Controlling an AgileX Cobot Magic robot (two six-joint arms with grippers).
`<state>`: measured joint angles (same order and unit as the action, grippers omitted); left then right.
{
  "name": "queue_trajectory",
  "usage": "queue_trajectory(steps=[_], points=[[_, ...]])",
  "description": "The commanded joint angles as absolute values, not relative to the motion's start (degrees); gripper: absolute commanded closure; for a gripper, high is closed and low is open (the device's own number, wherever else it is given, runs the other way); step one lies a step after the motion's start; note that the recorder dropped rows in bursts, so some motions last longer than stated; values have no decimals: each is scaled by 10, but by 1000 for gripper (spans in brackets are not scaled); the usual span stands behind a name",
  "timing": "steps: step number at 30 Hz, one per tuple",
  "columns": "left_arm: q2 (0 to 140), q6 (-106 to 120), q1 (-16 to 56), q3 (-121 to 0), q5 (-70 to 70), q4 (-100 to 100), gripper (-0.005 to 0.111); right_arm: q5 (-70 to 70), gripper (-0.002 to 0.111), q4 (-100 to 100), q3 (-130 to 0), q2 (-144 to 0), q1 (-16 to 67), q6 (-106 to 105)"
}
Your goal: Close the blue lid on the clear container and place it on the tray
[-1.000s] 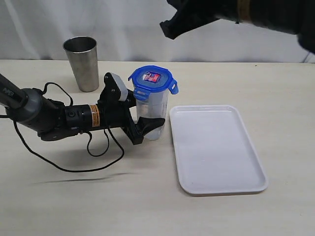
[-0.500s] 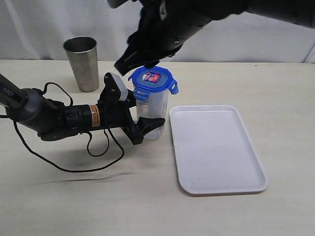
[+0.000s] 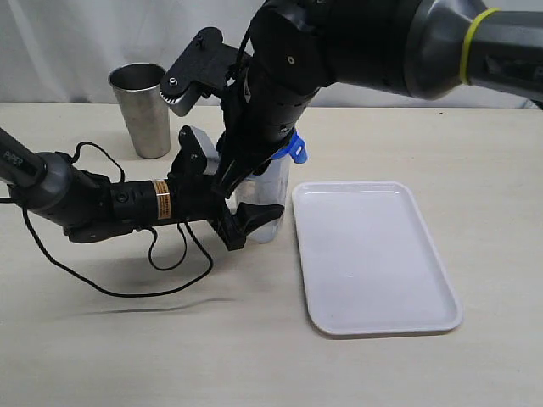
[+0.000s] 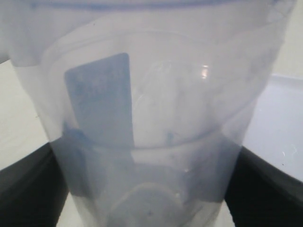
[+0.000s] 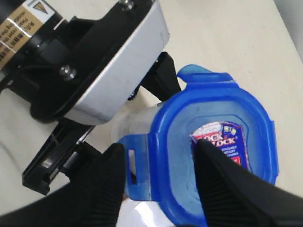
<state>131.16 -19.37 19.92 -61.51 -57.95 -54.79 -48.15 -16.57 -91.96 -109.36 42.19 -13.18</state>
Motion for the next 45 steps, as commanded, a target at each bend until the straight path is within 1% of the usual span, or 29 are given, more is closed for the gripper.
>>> queue_trajectory(steps=[1,6,16,18,21,31,37,45], points=[[1308,-198,197,-614,-588,-559,107,-481,63,-186,-922,-1106,421,-159],[1308,-198,197,-614,-589,-559,107,-488,63,-210,-922,-1124,421,-158],[1308,-198,197,-614,-589,-560,107,-546,63,-219,-922,-1163,421,-189],[1308,-198,197,-614,-589,-561,107,-546,65,-219,-922,-1170,421,-193],[1308,-198,197,-614,-589,-561,107,-546,72,-219,-922,-1182,421,-204],[1308,-198,197,-614,-591,-563,107,-542,72,-239,-922,-1195,421,-217],[1308,-198,197,-614,-592,-564,107,-534,76,-248,-922,-1201,421,-218],[1308,-198,197,-614,-597,-568,107,-531,76,-238,-922,-1206,421,-218]])
